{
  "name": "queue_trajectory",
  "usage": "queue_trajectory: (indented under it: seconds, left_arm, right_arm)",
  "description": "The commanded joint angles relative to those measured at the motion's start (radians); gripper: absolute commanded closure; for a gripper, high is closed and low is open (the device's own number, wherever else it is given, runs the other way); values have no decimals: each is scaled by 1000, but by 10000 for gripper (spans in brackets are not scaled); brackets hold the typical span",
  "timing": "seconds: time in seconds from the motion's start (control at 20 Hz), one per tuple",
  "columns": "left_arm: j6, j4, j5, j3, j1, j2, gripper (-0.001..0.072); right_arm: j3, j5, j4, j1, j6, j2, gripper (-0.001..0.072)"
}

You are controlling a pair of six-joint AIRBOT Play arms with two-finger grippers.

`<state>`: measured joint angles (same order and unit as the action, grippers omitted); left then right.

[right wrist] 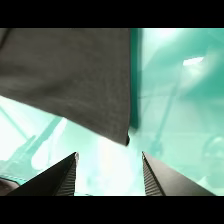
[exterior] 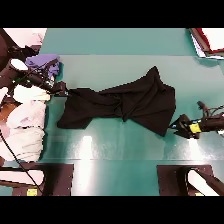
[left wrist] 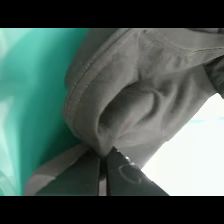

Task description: Fold the shirts.

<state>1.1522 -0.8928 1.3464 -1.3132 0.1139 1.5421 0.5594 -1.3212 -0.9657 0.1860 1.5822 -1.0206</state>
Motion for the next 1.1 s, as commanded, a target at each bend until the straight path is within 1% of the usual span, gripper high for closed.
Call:
queue_trajectory:
  seconds: [0.0, 0.1, 0.25, 0.3, 0.35, 0.4, 0.45, 0.5, 0.55, 0.6, 0.75, 0.85, 0.95, 1.05]
  left_arm:
    - [0, 14, 0, -5, 0, -3, 683]
    - [0, 14, 0, -5, 0, -3, 683]
    - [0, 14, 0, -5, 0, -3, 683]
    - [0, 14, 0, -5, 0, -3, 683]
    - [0, 14, 5, -5, 0, -3, 683]
    - [0, 14, 8, -5, 0, -3, 683]
    - [3, 16, 16, -5, 0, -4, 683]
    - [31, 21, 29, -5, 0, -5, 683]
    - [51, 40, 35, -6, 3, -8, 683]
    - [53, 72, 28, -6, 11, -18, 683]
    - [68, 222, -68, -40, 46, -108, 684]
    - [82, 274, -133, -127, 72, -192, 683]
    - [109, 284, -172, -251, 90, -274, 683]
    - [109, 284, -213, -379, 90, -351, 683]
  right_arm:
    - [-70, 119, 58, -71, -4, -57, 263]
    - [-52, 162, 58, -127, -3, -92, 263]
    - [-15, 171, 56, -175, -3, -145, 263]
    - [-6, 171, 55, -184, -3, -157, 279]
    - [2, 171, 55, -193, -4, -163, 345]
    - [13, 170, 54, -201, -5, -166, 499]
    - [25, 167, 52, -205, -5, -165, 619]
    - [43, 159, 50, -205, -5, -157, 693]
    - [66, 158, 50, -204, -5, -138, 693]
    - [98, 162, 49, -200, -5, -112, 694]
    - [269, 163, 50, -143, -5, -13, 694]
    - [428, 164, 50, -77, -5, 44, 694]
    - [593, 173, 50, -6, -5, 81, 694]
    - [778, 184, 50, 62, -6, 98, 694]
